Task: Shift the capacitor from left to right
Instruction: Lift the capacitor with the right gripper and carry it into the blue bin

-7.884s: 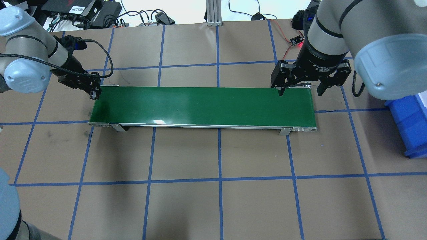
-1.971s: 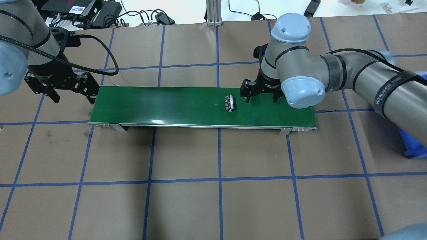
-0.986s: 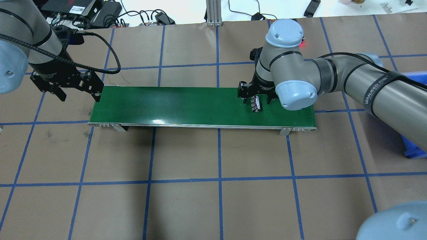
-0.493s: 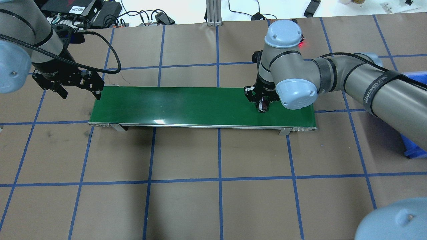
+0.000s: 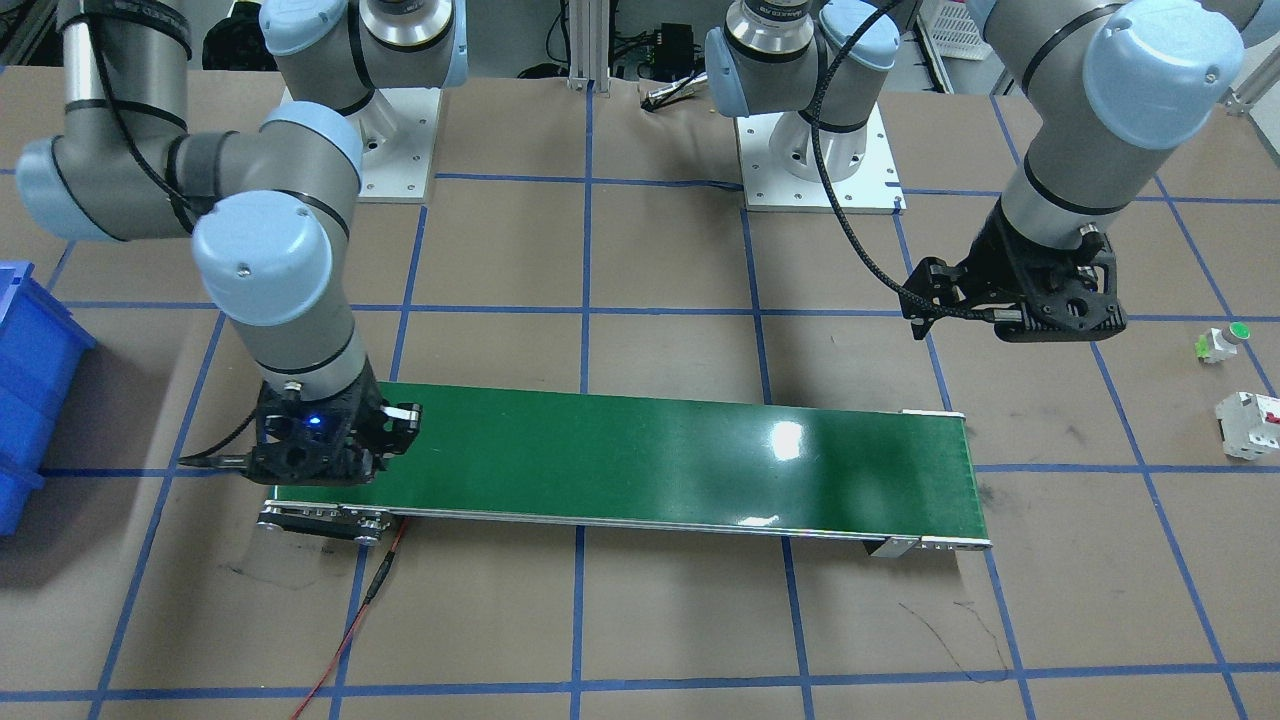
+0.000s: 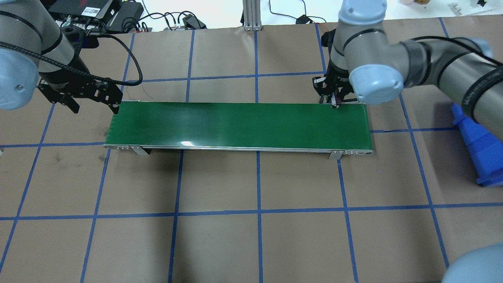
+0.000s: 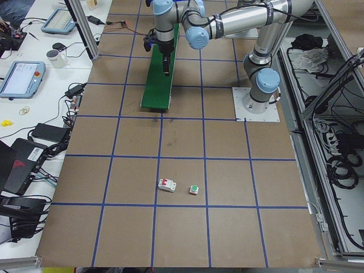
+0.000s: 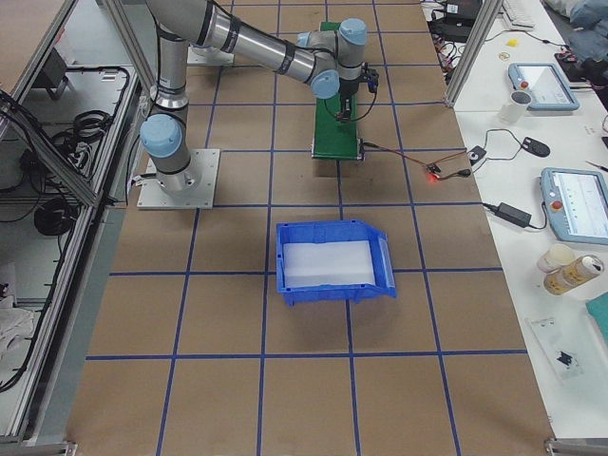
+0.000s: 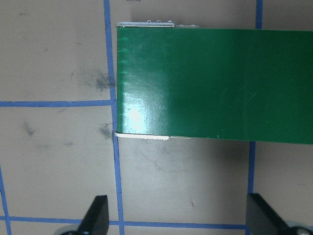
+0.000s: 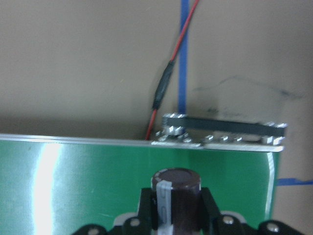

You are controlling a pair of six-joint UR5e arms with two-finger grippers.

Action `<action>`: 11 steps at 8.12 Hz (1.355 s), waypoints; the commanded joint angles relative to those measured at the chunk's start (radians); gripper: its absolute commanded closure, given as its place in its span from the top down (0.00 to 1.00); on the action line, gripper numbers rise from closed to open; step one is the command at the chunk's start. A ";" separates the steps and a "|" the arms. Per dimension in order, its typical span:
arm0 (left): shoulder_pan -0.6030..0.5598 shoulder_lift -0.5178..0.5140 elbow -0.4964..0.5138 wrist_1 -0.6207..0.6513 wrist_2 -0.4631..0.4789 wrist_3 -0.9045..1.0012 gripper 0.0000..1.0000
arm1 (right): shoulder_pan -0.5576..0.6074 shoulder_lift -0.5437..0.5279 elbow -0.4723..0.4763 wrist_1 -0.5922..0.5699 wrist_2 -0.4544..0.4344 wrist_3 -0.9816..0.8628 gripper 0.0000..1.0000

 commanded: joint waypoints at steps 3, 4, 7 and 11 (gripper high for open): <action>-0.001 0.011 0.001 -0.011 0.009 -0.009 1.00 | -0.354 -0.112 -0.095 0.164 -0.056 -0.426 0.00; -0.003 0.023 -0.004 -0.016 0.007 -0.009 1.00 | -0.475 -0.107 -0.093 0.161 -0.053 -0.572 0.00; -0.001 0.019 -0.001 -0.014 0.013 -0.009 1.00 | -0.746 -0.013 -0.090 0.146 -0.041 -0.879 0.00; 0.000 -0.001 -0.002 -0.005 0.009 -0.009 1.00 | -0.802 0.148 -0.081 0.040 -0.042 -0.961 0.00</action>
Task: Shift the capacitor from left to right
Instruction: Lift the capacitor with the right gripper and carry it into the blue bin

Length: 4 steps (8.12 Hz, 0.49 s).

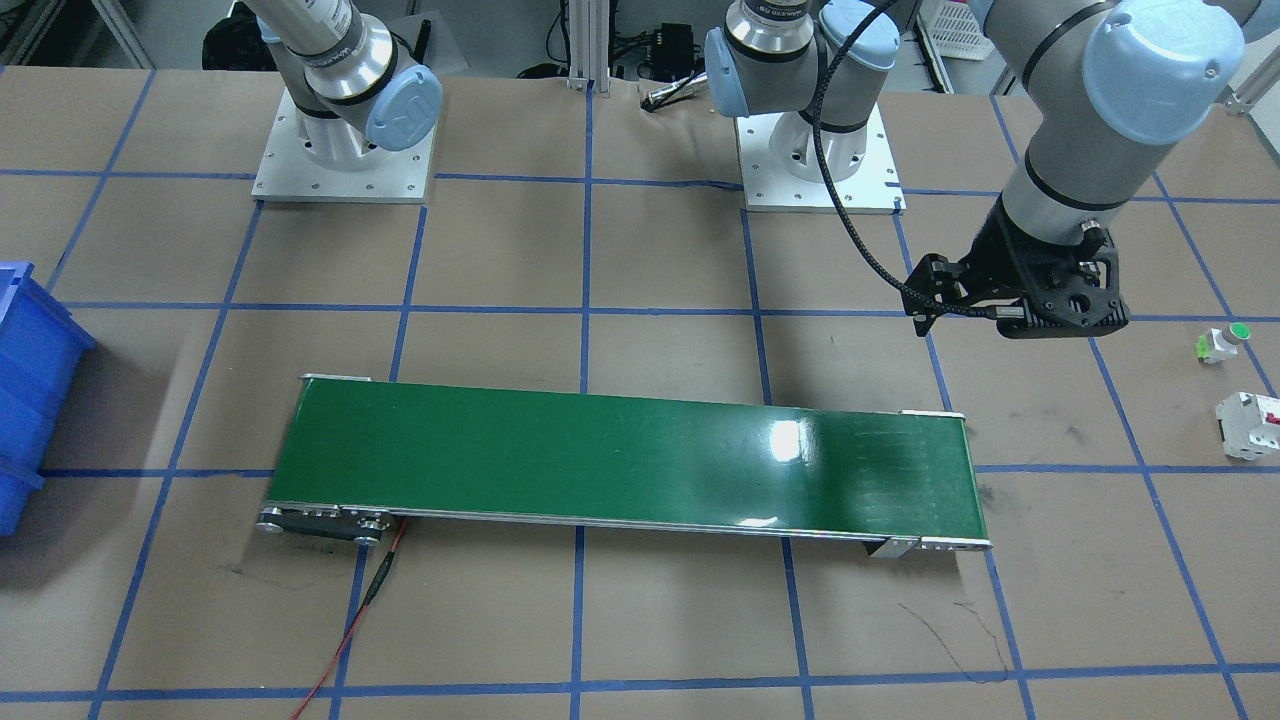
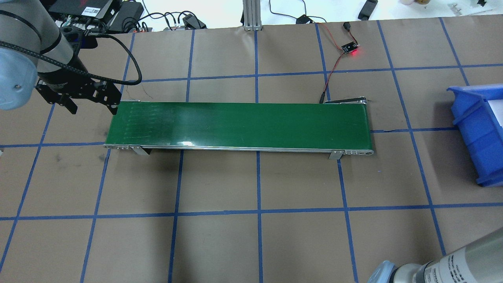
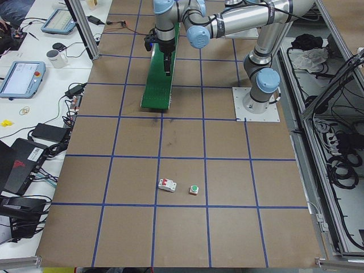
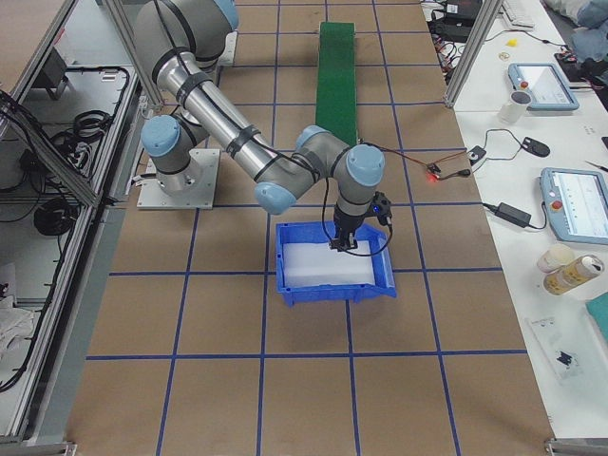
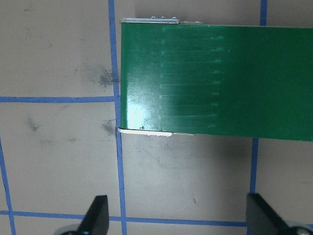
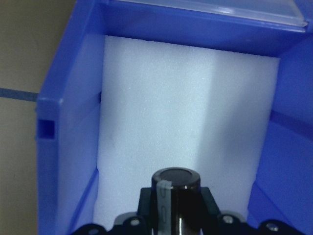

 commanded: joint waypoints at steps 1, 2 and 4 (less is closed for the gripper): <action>0.000 -0.007 -0.003 0.005 -0.003 0.000 1.00 | -0.010 0.098 0.003 -0.060 -0.001 -0.011 0.00; 0.000 -0.008 -0.002 0.005 -0.009 -0.003 1.00 | -0.010 0.123 0.004 -0.067 -0.010 0.003 0.00; -0.003 -0.010 0.006 -0.014 -0.009 -0.018 1.00 | -0.010 0.109 0.006 -0.102 0.000 0.021 0.99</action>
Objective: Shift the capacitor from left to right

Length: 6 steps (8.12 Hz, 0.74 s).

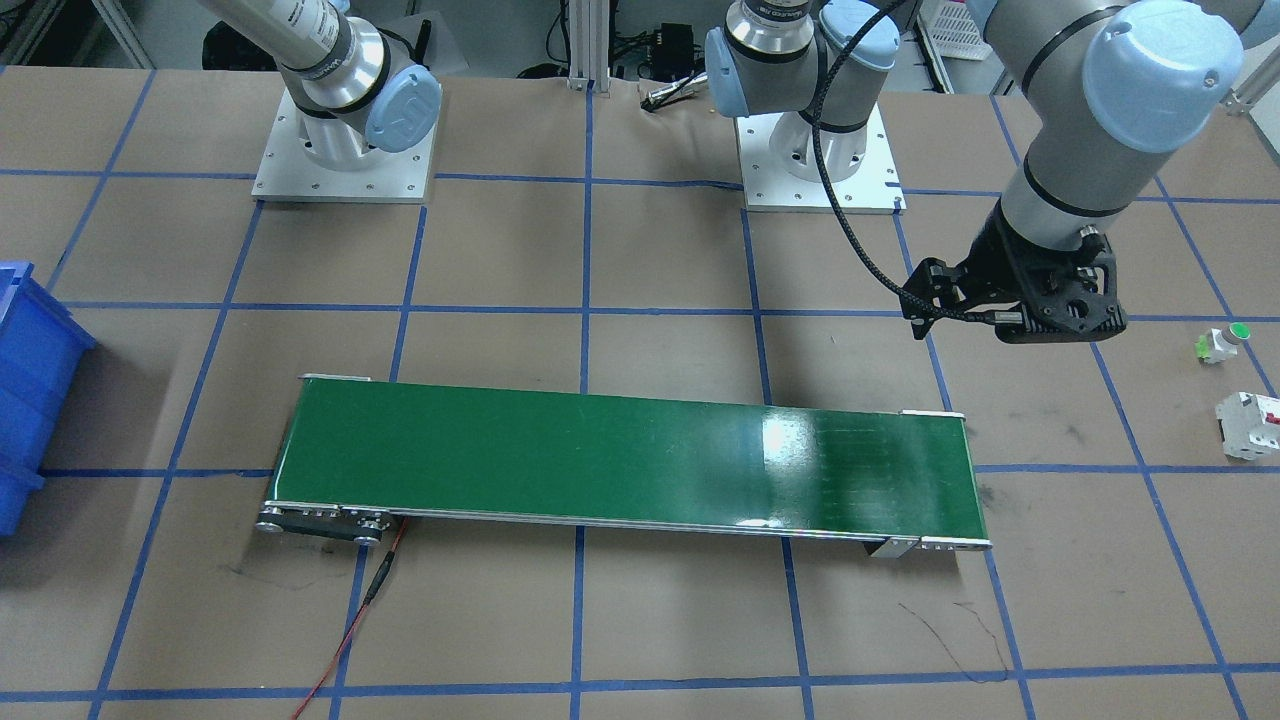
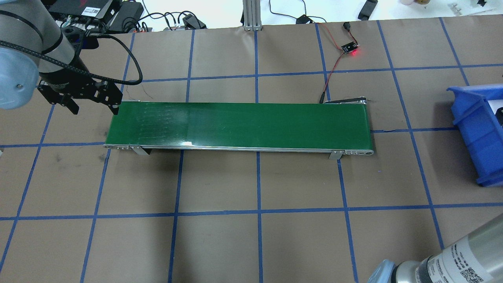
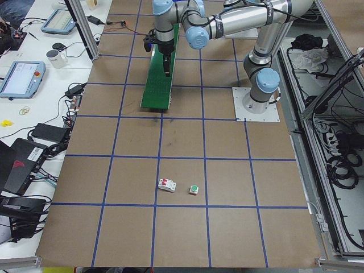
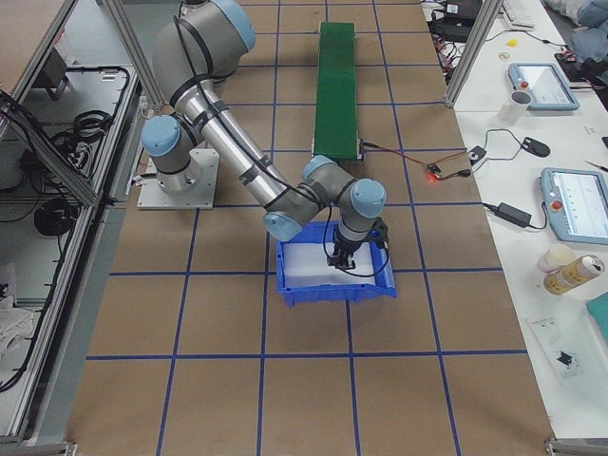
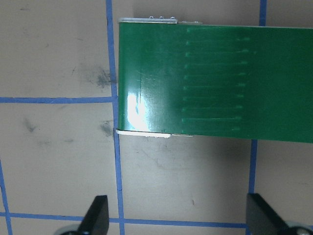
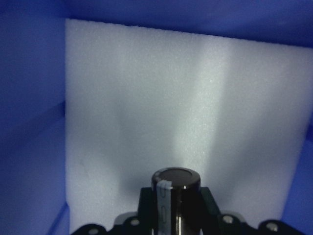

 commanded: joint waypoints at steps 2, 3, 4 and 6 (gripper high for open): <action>-0.006 0.022 0.005 -0.045 -0.003 -0.060 1.00 | 0.004 -0.087 0.000 -0.023 0.011 0.025 1.00; -0.008 0.020 0.003 -0.047 -0.003 -0.060 1.00 | 0.018 -0.150 0.000 0.012 0.012 0.038 1.00; -0.006 0.022 -0.001 -0.047 0.000 -0.060 1.00 | 0.064 -0.208 -0.016 0.086 0.047 0.066 1.00; -0.005 0.011 0.005 -0.043 -0.003 -0.060 1.00 | 0.169 -0.339 -0.019 0.177 0.062 0.168 1.00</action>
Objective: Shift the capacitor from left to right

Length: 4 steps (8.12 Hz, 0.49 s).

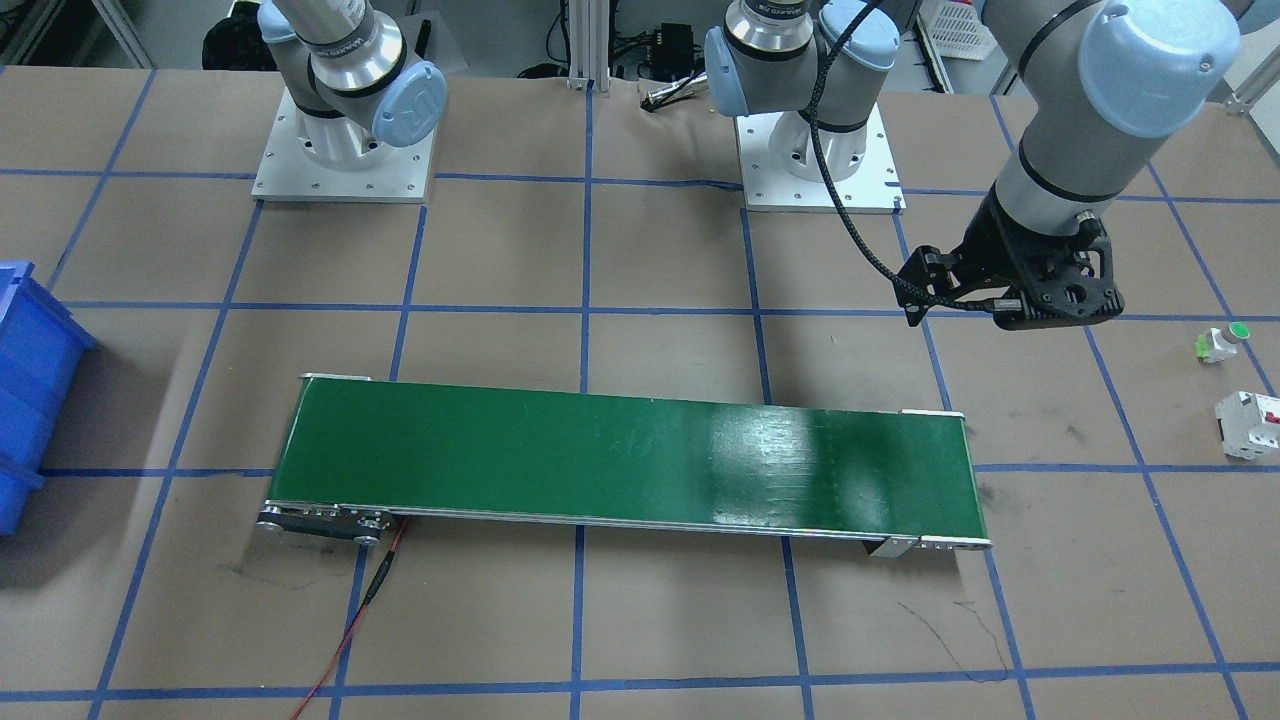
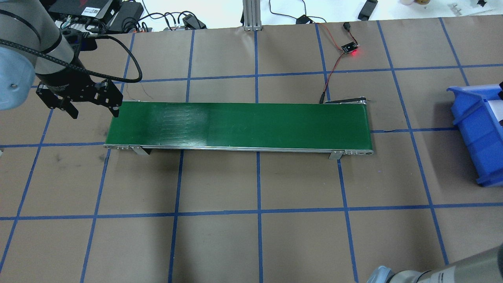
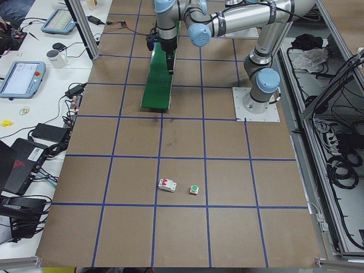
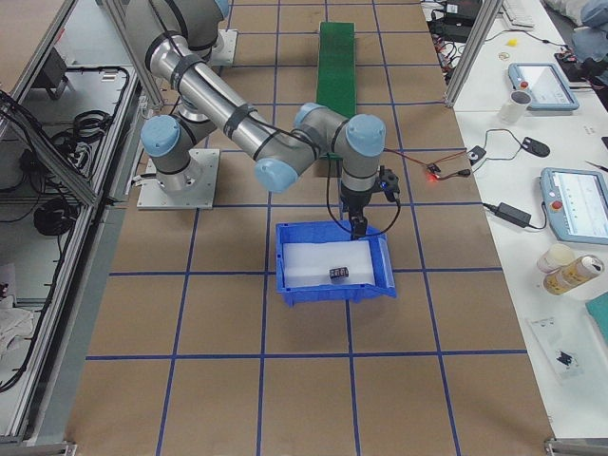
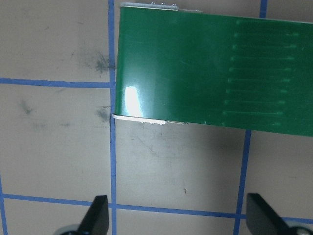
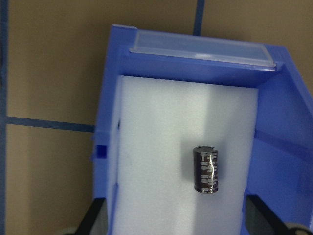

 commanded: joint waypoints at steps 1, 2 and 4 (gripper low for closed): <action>0.001 -0.004 -0.004 0.003 0.001 -0.001 1.00 | 0.166 -0.153 -0.007 0.133 0.014 0.167 1.00; 0.001 -0.004 -0.004 0.003 0.001 -0.001 1.00 | 0.236 -0.196 -0.007 0.188 0.016 0.221 1.00; 0.001 -0.012 0.002 0.009 -0.005 -0.013 1.00 | 0.434 -0.254 -0.008 0.237 0.010 0.382 1.00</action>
